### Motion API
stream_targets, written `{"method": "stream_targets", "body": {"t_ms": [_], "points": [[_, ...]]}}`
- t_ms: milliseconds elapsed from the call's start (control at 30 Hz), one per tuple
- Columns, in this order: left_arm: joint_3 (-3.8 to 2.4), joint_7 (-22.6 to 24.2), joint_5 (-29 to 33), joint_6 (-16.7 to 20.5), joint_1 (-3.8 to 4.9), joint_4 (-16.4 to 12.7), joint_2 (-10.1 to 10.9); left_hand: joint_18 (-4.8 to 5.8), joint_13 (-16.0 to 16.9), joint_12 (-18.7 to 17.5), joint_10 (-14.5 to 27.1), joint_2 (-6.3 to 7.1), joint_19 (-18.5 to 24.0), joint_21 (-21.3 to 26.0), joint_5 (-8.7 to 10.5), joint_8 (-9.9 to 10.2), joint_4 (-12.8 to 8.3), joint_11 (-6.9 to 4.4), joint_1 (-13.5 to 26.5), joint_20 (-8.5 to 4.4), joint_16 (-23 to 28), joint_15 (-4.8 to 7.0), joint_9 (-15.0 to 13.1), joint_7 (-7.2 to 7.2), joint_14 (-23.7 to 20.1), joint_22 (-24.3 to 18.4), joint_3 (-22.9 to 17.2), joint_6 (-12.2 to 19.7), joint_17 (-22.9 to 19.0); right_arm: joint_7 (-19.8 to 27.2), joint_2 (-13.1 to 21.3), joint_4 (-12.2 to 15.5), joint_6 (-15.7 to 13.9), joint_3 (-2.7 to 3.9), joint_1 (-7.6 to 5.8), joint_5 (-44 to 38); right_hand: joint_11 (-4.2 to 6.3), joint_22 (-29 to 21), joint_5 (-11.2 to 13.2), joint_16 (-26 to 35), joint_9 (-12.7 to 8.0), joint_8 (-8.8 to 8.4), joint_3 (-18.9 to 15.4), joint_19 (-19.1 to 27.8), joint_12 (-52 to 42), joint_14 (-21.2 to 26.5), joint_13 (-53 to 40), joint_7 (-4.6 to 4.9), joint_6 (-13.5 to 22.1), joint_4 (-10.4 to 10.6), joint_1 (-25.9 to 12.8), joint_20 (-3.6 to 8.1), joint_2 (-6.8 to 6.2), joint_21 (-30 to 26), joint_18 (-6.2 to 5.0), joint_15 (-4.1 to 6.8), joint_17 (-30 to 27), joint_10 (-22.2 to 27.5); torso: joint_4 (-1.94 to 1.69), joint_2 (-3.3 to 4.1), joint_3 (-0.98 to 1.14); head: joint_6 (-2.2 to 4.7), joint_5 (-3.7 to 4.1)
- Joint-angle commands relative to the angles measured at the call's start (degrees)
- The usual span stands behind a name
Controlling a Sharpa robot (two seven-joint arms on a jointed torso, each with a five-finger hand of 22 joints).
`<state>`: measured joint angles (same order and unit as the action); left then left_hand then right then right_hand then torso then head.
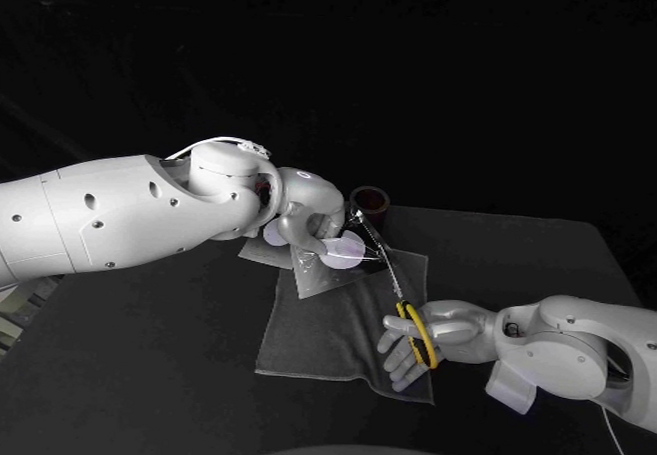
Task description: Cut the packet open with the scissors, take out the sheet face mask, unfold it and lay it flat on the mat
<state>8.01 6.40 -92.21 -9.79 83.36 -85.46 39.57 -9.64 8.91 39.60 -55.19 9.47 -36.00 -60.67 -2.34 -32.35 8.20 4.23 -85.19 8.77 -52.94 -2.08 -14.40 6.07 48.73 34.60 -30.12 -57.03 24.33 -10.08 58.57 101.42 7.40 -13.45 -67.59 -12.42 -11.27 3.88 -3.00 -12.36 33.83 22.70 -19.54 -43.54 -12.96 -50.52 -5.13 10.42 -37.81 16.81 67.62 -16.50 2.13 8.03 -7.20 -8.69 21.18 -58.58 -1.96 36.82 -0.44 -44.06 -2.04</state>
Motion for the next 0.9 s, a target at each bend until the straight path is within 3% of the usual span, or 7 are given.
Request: {"method": "stream_targets", "body": {"t_ms": [33, 167, 267, 467, 667, 900], "points": [[0.00, 1.11, -0.71, 0.04, 0.02, -0.17, -0.16, -0.79, 0.07, -0.13, -0.26, -0.47, 0.23, -0.08, -0.38, -0.14, -7.52, -0.18, 0.01, -0.11, 0.38, 0.24, -0.42, -0.35, 0.03, 0.06, -7.86, -0.37, -0.07, -0.10, 0.22, 0.07, 4.63, 0.12, -0.23, -0.16, -0.38, -0.01, 0.18, 0.40, -0.20, 0.08, 1.53, 1.04, -0.16, 2.68, 0.47, 4.88, 0.99, 0.01, -0.44, -0.07, -1.19, -0.66, -2.83, -1.59, -0.67, 1.04, -0.01, 0.00, -0.02, 0.00, -0.02], [0.01, 1.16, -0.84, 0.34, 0.02, -0.02, -0.14, -0.78, 0.07, -0.15, -0.25, -0.50, 0.25, -0.08, -0.37, -0.12, -7.51, -0.19, 0.04, -0.12, 0.39, 0.25, -0.44, -0.38, 0.01, 0.06, -7.86, -0.38, -0.07, -1.50, 0.60, -0.42, 8.20, 0.12, -0.65, -0.44, -1.00, 0.03, 0.22, 0.47, -0.49, -0.08, 4.91, 2.29, -0.20, 4.64, 1.15, 5.47, 2.40, 0.07, -2.03, -0.13, -3.44, -1.49, -2.30, -2.20, -1.86, 2.60, 0.02, -0.04, -0.02, 0.06, 0.08], [0.01, 1.19, -0.94, 0.55, 0.02, 0.16, -0.11, -0.78, 0.07, -0.16, -0.24, -0.51, 0.26, -0.08, -0.38, -0.11, -7.51, -0.19, 0.05, -0.13, 0.39, 0.25, -0.45, -0.39, 0.01, 0.05, -7.86, -0.39, -0.07, -2.40, 0.80, -0.98, 10.09, 0.11, -0.85, -0.66, -1.07, 0.04, 0.22, 0.36, -0.54, -0.01, 5.86, 2.53, -0.33, 4.99, 1.21, 5.54, 2.61, 0.09, -2.47, -0.13, -4.00, -1.66, -2.21, -2.30, -2.14, 2.83, 0.04, -0.04, -0.03, 0.14, 0.10], [0.01, 1.29, -1.06, 0.94, 0.02, 0.27, -0.08, -0.79, 0.07, -0.17, -0.24, -0.53, 0.27, -0.08, -0.38, -0.10, -7.51, -0.19, 0.06, -0.14, 0.39, 0.26, -0.47, -0.40, 0.00, 0.05, -7.86, -0.39, -0.07, -3.96, 0.87, -2.17, 12.78, 0.11, -1.02, -0.82, -1.34, 0.09, 0.20, -0.06, -0.75, 0.22, 8.97, 3.06, -0.68, 6.16, 1.31, 5.79, 3.36, 0.20, -4.28, -0.15, -6.87, -2.08, -1.94, -2.59, -3.13, 3.86, 0.00, -0.01, -0.01, 0.11, 0.16], [0.01, 1.43, -1.09, 1.30, 0.02, 0.15, -0.07, -0.79, 0.07, -0.19, -0.23, -0.55, 0.28, -0.07, -0.38, -0.08, -7.51, -0.19, 0.08, -0.16, 0.40, 0.26, -0.49, -0.41, -0.01, 0.05, -7.86, -0.39, -0.07, -4.61, 0.63, -3.34, 13.52, 0.11, -1.10, -0.87, -1.47, 0.08, 0.19, -0.16, -0.84, 0.28, 9.80, 3.30, -0.74, 6.72, 1.33, 5.90, 3.73, 0.23, -4.85, -0.15, -7.96, -2.27, -1.81, -2.75, -3.51, 4.37, 0.01, -0.03, -0.04, 0.11, 0.18], [0.01, 1.51, -1.10, 1.43, 0.02, -0.17, -0.02, -0.79, 0.08, -0.20, -0.23, -0.57, 0.29, -0.08, -0.38, -0.07, -7.51, -0.19, 0.09, -0.17, 0.40, 0.26, -0.51, -0.42, -0.02, 0.05, -7.86, -0.40, -0.08, -4.38, -0.04, -4.13, 13.16, 0.11, -1.13, -0.93, -1.47, 0.09, 0.19, -0.23, -0.84, 0.33, 9.99, 3.32, -0.79, 6.75, 1.32, 5.90, 3.73, 0.23, -4.92, -0.15, -7.96, -2.29, -1.79, -2.76, -3.57, 4.40, -0.05, 0.00, -0.02, 0.21, 0.25]]}}
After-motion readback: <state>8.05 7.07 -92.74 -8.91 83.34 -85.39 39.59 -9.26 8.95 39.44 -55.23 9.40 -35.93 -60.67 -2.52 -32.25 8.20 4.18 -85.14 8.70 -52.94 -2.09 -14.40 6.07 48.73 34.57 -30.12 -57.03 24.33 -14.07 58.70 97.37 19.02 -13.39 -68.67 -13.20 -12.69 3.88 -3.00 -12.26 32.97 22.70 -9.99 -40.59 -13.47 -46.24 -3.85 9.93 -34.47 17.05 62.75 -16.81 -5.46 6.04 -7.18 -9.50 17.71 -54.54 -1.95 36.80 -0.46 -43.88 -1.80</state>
